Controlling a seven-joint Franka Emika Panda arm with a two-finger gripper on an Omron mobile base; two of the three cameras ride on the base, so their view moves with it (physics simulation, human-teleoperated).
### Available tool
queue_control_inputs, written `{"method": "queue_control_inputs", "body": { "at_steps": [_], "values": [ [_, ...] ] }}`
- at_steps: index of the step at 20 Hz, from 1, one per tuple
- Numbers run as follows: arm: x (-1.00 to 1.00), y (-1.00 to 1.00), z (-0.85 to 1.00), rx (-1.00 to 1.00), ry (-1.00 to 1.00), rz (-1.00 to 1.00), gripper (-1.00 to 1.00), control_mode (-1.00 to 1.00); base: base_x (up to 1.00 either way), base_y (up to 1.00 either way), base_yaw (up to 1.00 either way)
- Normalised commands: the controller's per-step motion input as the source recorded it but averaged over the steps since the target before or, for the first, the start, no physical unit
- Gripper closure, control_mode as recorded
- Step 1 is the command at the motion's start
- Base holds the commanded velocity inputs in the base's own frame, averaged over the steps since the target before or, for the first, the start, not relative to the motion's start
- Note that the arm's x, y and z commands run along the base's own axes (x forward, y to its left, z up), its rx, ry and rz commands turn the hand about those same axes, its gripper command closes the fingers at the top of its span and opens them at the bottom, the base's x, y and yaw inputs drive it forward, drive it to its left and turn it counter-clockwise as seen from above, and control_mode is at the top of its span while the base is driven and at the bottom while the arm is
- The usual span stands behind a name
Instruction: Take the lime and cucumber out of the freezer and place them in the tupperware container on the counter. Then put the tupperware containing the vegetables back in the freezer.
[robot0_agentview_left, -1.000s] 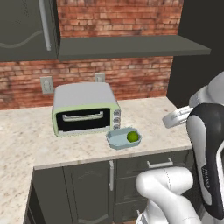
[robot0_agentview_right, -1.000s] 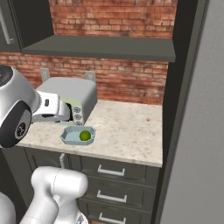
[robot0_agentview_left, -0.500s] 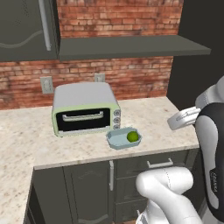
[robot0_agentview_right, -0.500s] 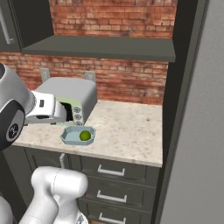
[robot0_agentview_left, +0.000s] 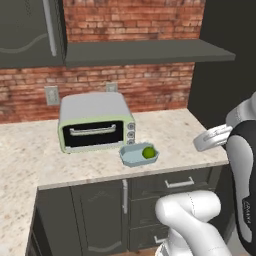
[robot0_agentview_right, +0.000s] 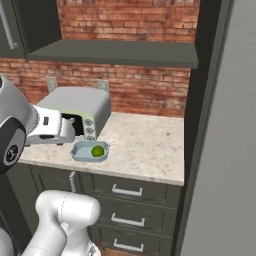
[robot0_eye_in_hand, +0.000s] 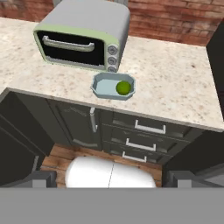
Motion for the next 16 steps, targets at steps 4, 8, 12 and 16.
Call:
{"method": "queue_control_inputs", "body": {
  "at_steps": [4,8,12,16],
  "values": [
    [0.00,0.00,0.00,0.00,0.00,0.00,-1.00,1.00,-1.00,-0.48,-0.17],
    [0.00,0.00,0.00,0.00,0.00,0.00,-1.00,1.00,-0.99,-0.55,-0.16],
    [0.00,0.00,0.00,0.00,0.00,0.00,-1.00,1.00,-0.21,-0.63,-0.27],
    [0.00,0.00,0.00,0.00,0.00,0.00,-1.00,1.00,0.05,-0.74,-0.25]
  ]
}}
